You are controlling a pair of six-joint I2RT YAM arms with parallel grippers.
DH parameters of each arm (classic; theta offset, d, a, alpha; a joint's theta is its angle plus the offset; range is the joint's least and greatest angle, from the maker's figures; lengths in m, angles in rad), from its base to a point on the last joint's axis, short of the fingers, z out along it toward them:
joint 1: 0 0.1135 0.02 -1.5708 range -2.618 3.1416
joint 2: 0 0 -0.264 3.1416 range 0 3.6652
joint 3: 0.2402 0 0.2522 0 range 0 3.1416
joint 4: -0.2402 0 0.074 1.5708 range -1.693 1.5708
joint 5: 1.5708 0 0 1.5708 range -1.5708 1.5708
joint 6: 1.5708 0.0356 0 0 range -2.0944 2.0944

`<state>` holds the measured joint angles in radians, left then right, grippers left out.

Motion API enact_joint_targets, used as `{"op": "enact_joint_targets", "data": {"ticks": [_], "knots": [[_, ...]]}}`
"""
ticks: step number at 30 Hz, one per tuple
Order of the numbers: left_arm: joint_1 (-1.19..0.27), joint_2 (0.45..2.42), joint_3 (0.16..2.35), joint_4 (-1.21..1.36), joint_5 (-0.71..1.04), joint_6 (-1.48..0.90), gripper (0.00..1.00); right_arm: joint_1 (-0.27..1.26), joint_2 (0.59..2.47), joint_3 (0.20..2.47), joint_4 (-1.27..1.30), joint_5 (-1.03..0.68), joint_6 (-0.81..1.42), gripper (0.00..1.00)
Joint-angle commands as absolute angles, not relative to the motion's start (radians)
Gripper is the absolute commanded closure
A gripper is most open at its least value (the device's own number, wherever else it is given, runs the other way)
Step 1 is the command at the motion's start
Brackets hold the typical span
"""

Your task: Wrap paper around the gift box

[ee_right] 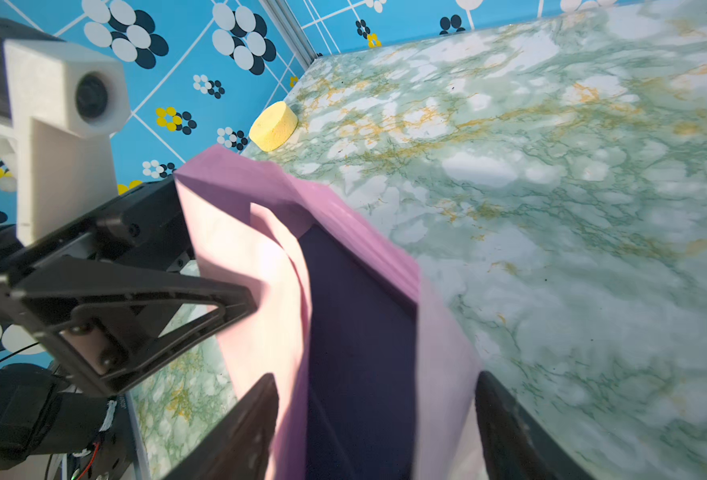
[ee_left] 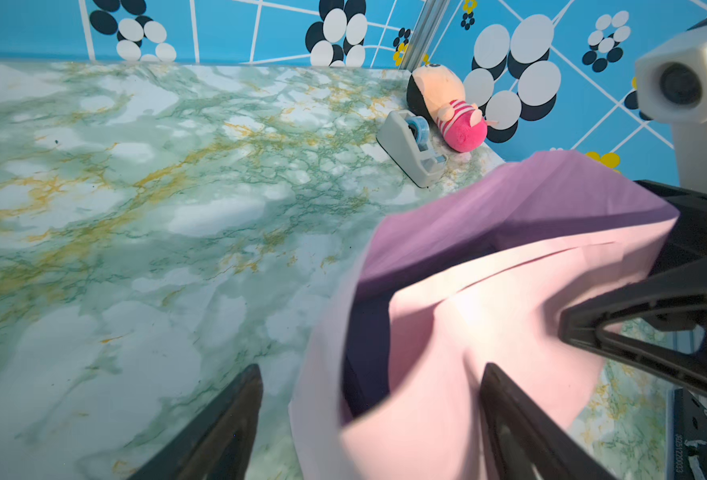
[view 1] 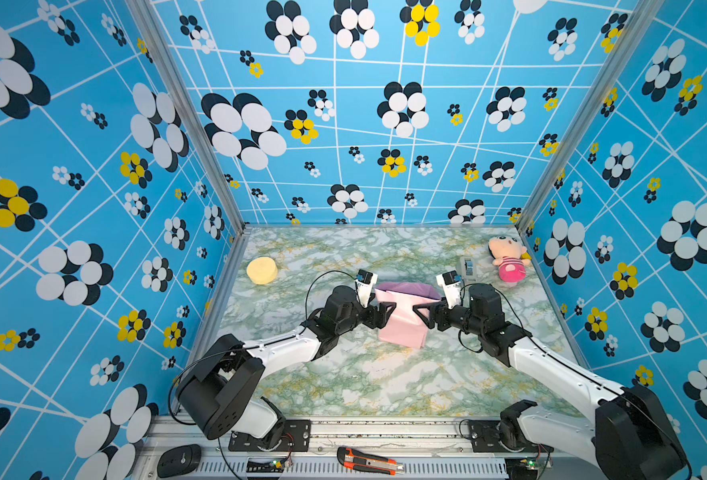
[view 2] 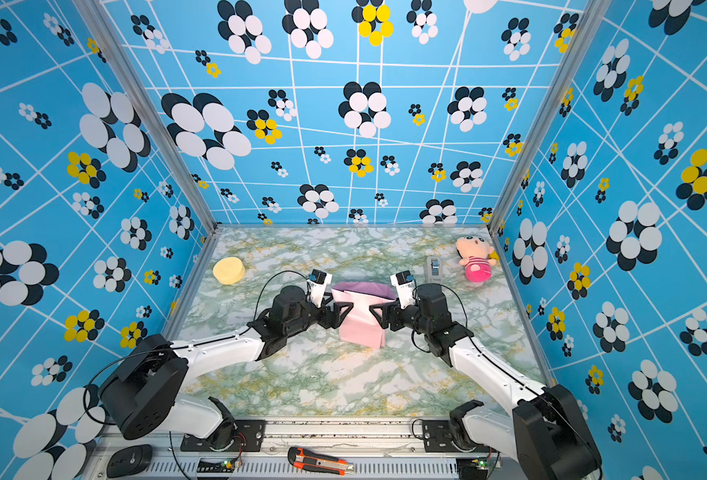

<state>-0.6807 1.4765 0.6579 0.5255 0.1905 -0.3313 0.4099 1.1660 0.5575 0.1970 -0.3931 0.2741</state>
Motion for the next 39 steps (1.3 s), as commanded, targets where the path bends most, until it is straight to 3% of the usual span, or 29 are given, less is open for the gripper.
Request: {"op": "enact_joint_targets", "data": {"ticks": [1, 12, 18, 28, 34, 39], "knots": [[-0.673, 1.501, 0.686, 0.488, 0.160, -0.350, 0.19, 0.403, 1.184, 0.584, 0.182, -0.329, 0.289, 0.25], [-0.673, 1.478, 0.630, 0.441, 0.075, -0.365, 0.28, 0.401, 1.235, 0.586, 0.052, -0.152, 0.253, 0.33], [-0.675, 1.464, 0.610, 0.415, 0.047, -0.376, 0.29, 0.401, 1.165, 0.595, 0.002, -0.123, 0.221, 0.28], [-0.689, 1.462, 0.630, 0.388, 0.031, -0.373, 0.29, 0.432, 1.032, 0.580, 0.018, -0.285, 0.324, 0.21], [-0.699, 1.471, 0.639, 0.387, 0.032, -0.370, 0.29, 0.447, 1.136, 0.605, 0.054, -0.296, 0.367, 0.21], [-0.704, 1.477, 0.645, 0.387, 0.027, -0.373, 0.29, 0.450, 1.230, 0.640, 0.002, -0.170, 0.386, 0.29]]}}
